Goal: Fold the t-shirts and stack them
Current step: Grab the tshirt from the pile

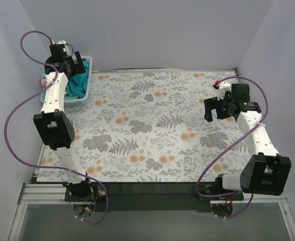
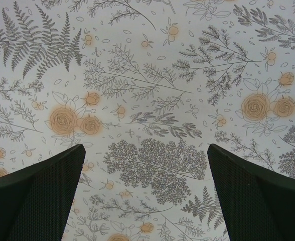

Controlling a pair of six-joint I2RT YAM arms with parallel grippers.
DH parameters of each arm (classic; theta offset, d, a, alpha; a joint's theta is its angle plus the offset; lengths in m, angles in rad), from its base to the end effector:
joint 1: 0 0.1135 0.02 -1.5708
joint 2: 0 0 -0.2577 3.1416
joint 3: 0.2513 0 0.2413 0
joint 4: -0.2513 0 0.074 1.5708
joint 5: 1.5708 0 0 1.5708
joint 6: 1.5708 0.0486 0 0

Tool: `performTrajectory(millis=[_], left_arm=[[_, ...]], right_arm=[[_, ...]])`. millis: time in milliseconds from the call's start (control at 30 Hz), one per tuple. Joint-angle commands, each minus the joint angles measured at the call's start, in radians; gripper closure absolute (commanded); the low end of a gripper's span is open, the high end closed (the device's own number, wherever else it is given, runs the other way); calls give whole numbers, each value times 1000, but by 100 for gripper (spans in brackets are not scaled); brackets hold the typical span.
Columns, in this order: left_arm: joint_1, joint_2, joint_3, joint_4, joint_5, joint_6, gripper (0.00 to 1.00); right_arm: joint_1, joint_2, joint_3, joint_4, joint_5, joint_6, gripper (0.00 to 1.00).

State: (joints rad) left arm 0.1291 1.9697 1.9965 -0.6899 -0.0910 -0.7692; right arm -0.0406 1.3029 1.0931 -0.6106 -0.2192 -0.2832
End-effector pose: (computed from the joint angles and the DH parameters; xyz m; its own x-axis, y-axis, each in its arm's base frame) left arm 0.4443 0.0621 0.3419 -0.3000 -0.7374 -0.6051 -0.5677 0.6478 -0.5080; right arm 0.2759 -0.0006 0.2832 -0.6714 -0.2457 -0.6992 -0.3084 0.9505 -0.0378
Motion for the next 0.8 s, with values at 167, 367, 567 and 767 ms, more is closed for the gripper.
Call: performTrajectory(millis=[167, 367, 567, 767], left_arm=[[30, 98, 25, 141, -29, 10, 5], [30, 176, 61, 188, -24, 25, 8], [41, 248, 119, 187, -52, 13, 26], [50, 264, 209, 179, -7, -8, 86]], right_arm=[[1, 62, 39, 48, -14, 27, 2], [1, 113, 47, 54, -16, 33, 2], [1, 150, 50, 57, -12, 33, 2], [1, 188, 70, 55, -29, 42, 2]])
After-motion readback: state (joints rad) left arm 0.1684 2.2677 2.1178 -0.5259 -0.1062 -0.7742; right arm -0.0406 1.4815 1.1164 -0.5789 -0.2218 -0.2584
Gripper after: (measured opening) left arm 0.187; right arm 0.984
